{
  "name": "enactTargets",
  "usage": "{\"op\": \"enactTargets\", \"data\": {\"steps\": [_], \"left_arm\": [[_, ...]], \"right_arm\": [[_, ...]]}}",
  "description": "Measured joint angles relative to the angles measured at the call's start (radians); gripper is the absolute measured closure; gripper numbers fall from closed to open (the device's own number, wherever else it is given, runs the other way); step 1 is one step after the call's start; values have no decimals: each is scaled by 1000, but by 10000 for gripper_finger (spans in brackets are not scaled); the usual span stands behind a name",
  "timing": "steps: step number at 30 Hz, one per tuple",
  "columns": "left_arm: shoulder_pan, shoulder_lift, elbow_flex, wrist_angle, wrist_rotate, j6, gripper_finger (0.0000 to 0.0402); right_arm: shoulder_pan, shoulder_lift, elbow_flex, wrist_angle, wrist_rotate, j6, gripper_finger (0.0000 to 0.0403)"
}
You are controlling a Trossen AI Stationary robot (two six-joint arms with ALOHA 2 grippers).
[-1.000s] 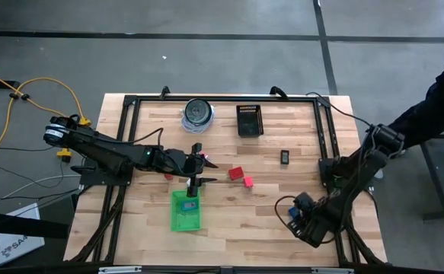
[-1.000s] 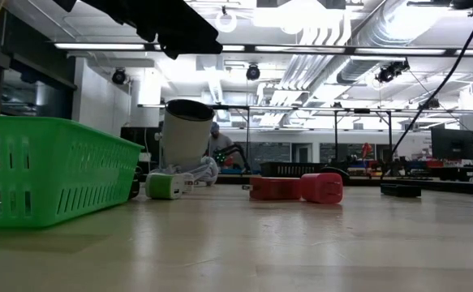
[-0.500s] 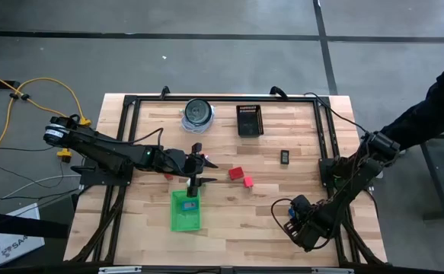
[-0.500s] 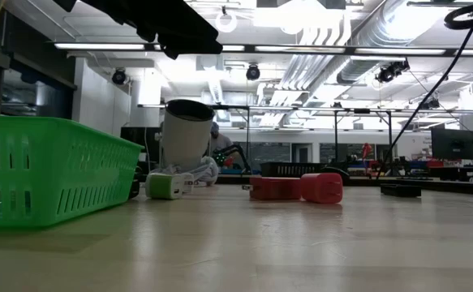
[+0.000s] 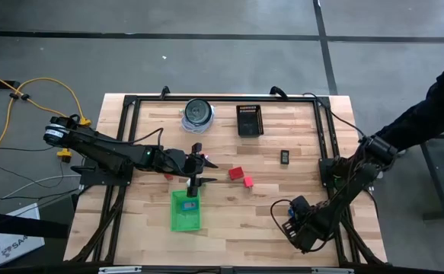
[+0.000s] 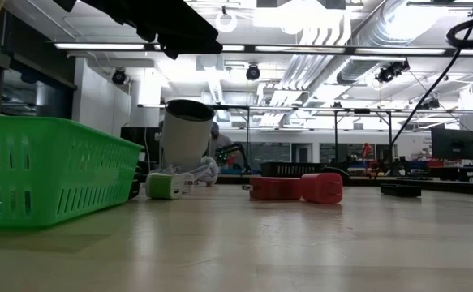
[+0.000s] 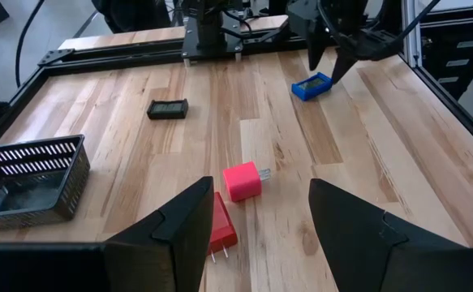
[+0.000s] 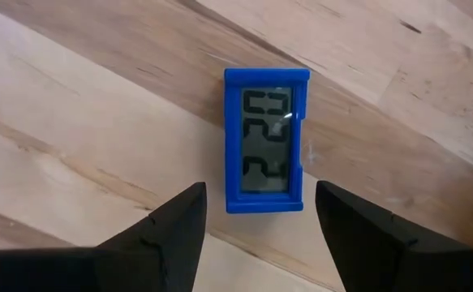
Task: Pick & Place Office items
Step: Put the dark blue digital clock into the green bin
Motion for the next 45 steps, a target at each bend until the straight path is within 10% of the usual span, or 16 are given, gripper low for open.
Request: {"op": "enactTargets", "data": {"steps": [45], "left_arm": [[0,0,0,0,0,0,206]], "right_arm": [[0,46,-1,32,-18,71,245]]}}
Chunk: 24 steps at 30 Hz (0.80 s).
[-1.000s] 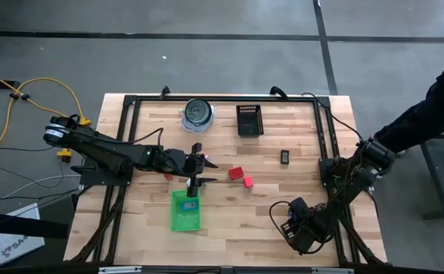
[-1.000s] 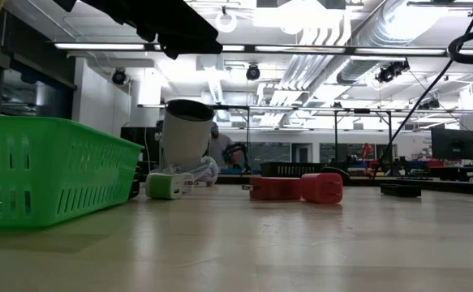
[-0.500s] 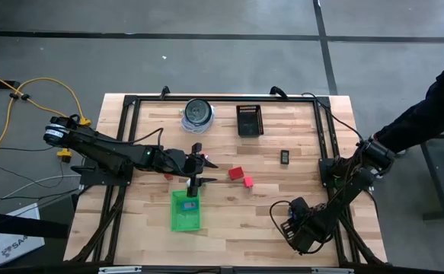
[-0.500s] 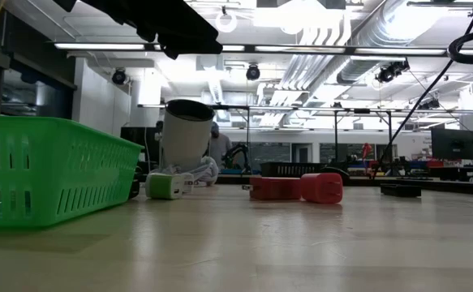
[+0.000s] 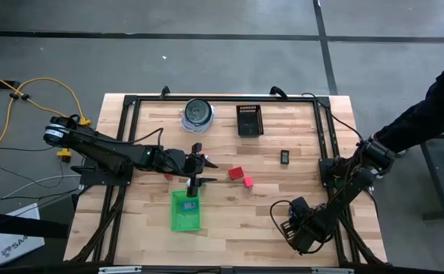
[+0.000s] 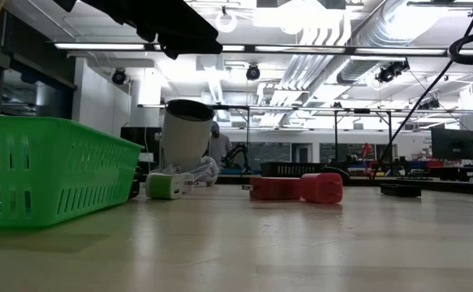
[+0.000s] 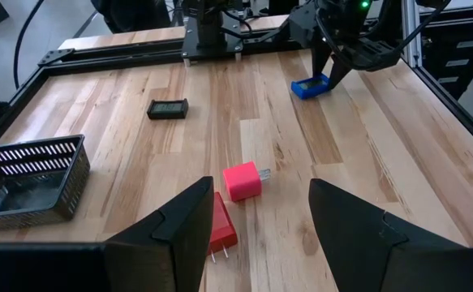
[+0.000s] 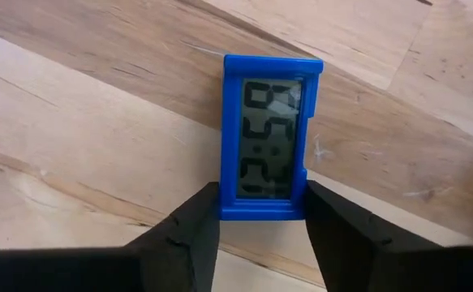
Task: Pick & Place Office items
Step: Put the dark blue digital clock into the green bin
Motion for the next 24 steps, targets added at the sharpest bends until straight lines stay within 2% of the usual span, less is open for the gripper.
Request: {"op": "enactTargets", "data": {"steps": [7,16,24], "left_arm": [[0,0,0,0,0,0,206],[0,0,0,0,0,0,206],[0,0,0,0,0,0,206]], "right_arm": [[0,0,0,1,-1,0,259],[0,0,0,4,-1,0,237],[0,0,0,4,1,-5,261]]}}
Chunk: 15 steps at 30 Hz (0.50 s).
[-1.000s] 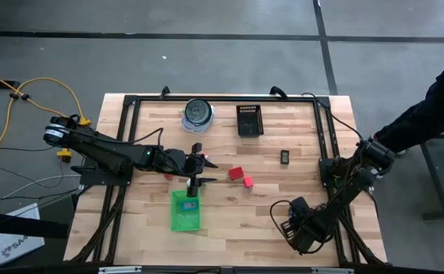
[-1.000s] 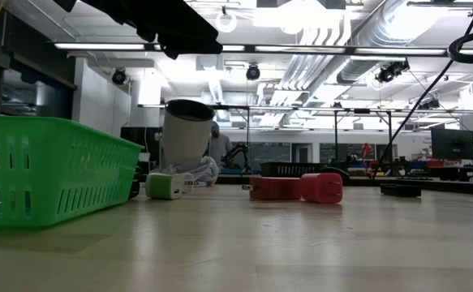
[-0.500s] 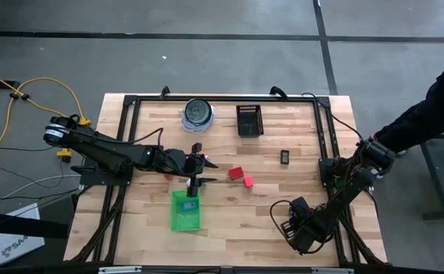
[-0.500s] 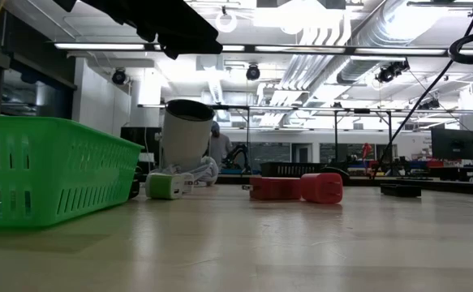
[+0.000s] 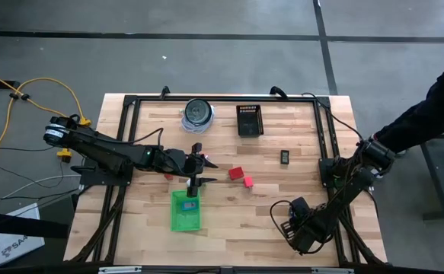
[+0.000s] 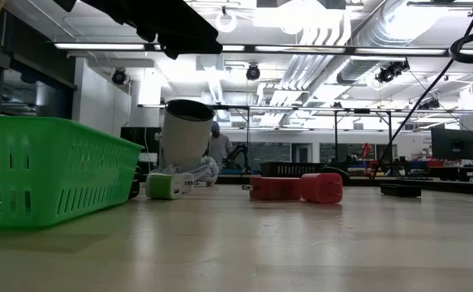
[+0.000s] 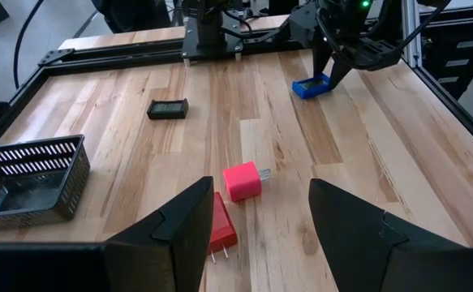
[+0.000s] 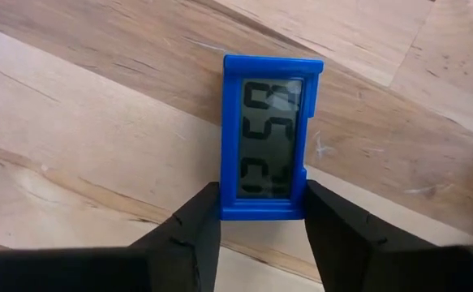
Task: Pick & Place Office items
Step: Put the dark blue digital clock into the green bin
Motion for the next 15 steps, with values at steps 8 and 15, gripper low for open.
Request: {"op": "enactTargets", "data": {"steps": [8,15], "left_arm": [[0,0,0,0,0,0,206],[0,0,0,0,0,0,206]], "right_arm": [[0,0,0,0,6,-15,258],[0,0,0,-1,30,-59,260]]}}
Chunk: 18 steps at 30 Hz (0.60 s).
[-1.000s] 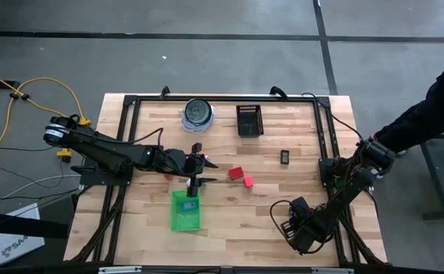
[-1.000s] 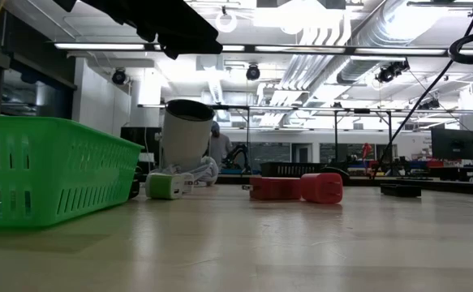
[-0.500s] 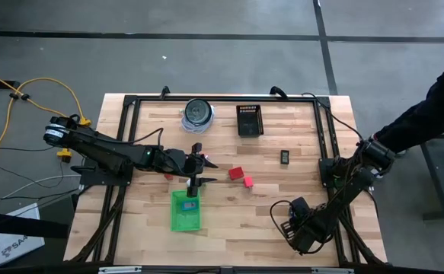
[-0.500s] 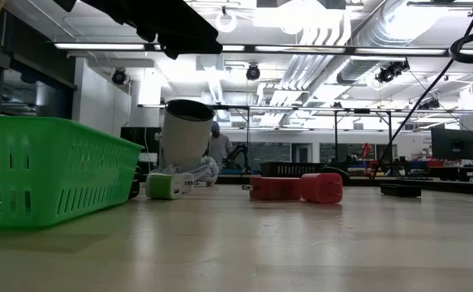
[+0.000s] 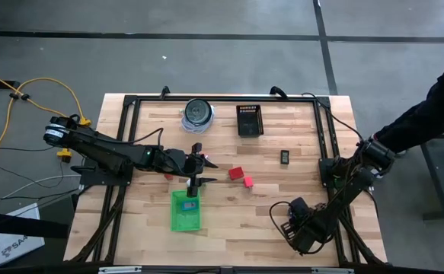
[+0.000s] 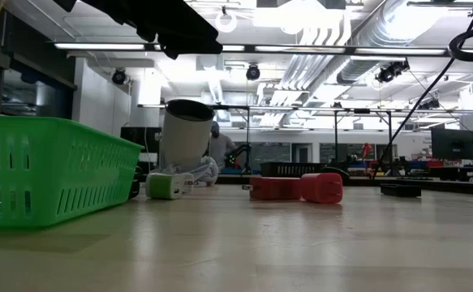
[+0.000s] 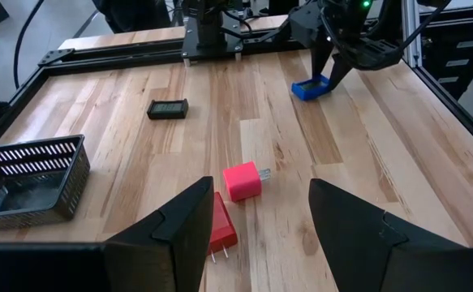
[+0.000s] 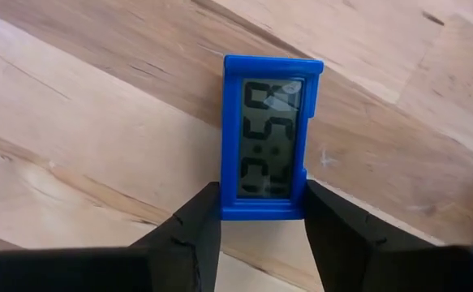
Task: Pick & Place Office items
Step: Put the dark blue digital clock into the green bin
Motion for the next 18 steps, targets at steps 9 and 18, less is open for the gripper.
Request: {"op": "enactTargets", "data": {"steps": [9,18], "left_arm": [[0,0,0,0,0,0,206],[0,0,0,0,0,0,206]], "right_arm": [[-3,0,0,3,23,-63,260],[-14,-5,51,-33,67,-154,261]]}}
